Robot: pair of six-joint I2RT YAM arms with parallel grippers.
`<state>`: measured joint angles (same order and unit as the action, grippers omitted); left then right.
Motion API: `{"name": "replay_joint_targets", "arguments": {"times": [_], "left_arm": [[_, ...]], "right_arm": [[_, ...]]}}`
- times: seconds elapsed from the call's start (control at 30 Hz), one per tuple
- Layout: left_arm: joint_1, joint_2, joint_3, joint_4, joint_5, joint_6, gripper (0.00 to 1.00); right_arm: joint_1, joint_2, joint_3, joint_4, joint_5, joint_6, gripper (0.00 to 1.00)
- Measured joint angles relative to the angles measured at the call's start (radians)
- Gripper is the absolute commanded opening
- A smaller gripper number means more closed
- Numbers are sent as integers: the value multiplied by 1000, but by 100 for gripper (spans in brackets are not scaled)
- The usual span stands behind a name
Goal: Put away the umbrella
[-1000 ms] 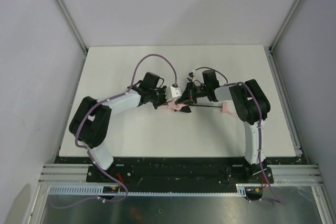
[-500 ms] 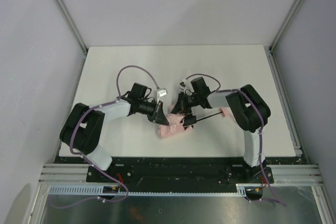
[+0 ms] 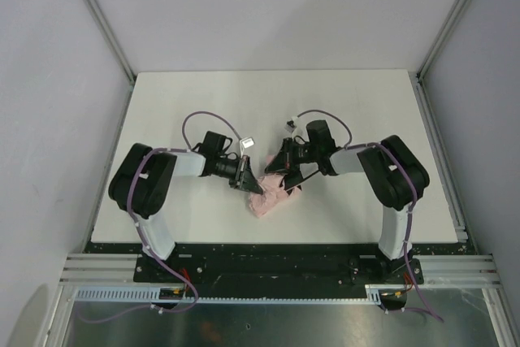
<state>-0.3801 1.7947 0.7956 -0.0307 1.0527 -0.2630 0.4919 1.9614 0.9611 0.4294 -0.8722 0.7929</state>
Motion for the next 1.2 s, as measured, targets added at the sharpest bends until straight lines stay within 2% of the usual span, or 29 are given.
{"name": "replay_joint_targets", "arguments": {"times": [0.17, 0.4, 0.53, 0.8, 0.83, 0.9, 1.0, 1.07, 1.1, 1.17, 1.2], "left_arm": [[25, 39, 23, -21, 26, -29, 0], [45, 55, 35, -88, 42, -44, 0], [53, 69, 53, -134, 50, -44, 0], [58, 77, 103, -222, -53, -52, 0], [58, 75, 108, -224, -69, -53, 2], [59, 60, 113, -226, -128, -53, 12], [61, -8, 111, -237, -248, -50, 39], [64, -83, 100, -237, -346, -51, 68], [71, -120, 96, -238, -378, -45, 77], [79, -208, 84, -230, -442, -50, 93], [83, -270, 73, -222, -482, -63, 96]], "right_arm": [[27, -72, -113, 184, 2, 13, 0], [36, -91, -284, 504, 2, 124, 0], [36, -43, -324, 679, -22, 218, 0], [38, 80, -371, 833, -6, 253, 0], [35, 93, -371, 838, 6, 251, 0], [24, 114, -371, 835, 29, 246, 0], [16, 129, -373, 794, 81, 225, 0], [17, 129, -377, 758, 108, 209, 0], [21, 125, -377, 750, 117, 200, 0], [23, 121, -377, 740, 128, 195, 0], [23, 120, -377, 737, 132, 195, 0]]}}
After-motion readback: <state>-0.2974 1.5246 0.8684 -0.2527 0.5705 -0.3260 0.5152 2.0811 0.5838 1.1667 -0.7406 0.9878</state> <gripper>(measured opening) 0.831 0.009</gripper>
